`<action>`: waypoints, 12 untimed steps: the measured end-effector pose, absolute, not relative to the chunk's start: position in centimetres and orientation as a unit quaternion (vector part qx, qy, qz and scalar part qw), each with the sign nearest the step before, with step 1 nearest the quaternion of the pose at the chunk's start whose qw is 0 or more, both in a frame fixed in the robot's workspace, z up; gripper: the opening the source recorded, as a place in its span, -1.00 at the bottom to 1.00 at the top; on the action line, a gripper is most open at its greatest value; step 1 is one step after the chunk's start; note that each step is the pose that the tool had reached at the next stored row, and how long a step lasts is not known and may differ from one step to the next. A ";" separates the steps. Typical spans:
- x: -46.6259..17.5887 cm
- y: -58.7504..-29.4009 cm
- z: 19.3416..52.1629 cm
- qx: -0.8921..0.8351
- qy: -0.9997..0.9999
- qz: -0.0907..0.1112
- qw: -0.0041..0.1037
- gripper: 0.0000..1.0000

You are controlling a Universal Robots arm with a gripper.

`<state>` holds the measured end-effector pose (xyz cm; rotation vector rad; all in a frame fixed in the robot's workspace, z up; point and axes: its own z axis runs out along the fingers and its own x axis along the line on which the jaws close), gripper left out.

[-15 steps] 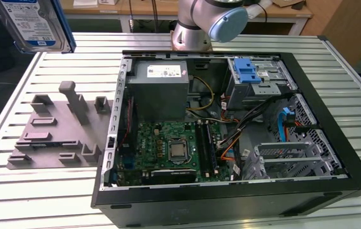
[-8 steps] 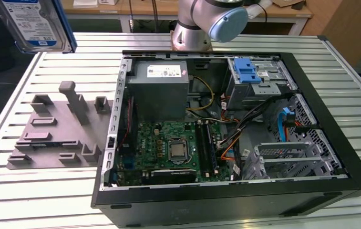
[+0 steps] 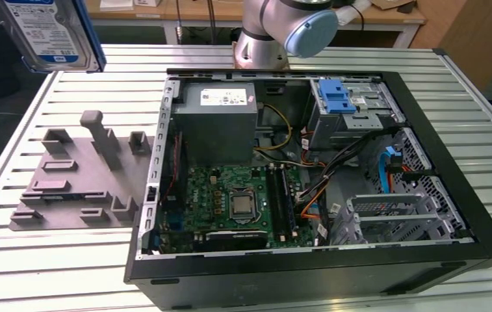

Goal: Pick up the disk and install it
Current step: 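Pick up the disk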

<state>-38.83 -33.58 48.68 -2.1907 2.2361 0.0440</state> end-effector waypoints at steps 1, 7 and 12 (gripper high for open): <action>-38.8 -33.6 48.7 -0.700 0.714 0.014 0.005 -0.26; -38.7 -33.6 48.7 -0.700 0.714 0.014 0.005 -0.26; -38.6 -33.6 48.7 -0.700 0.714 0.014 0.005 -0.26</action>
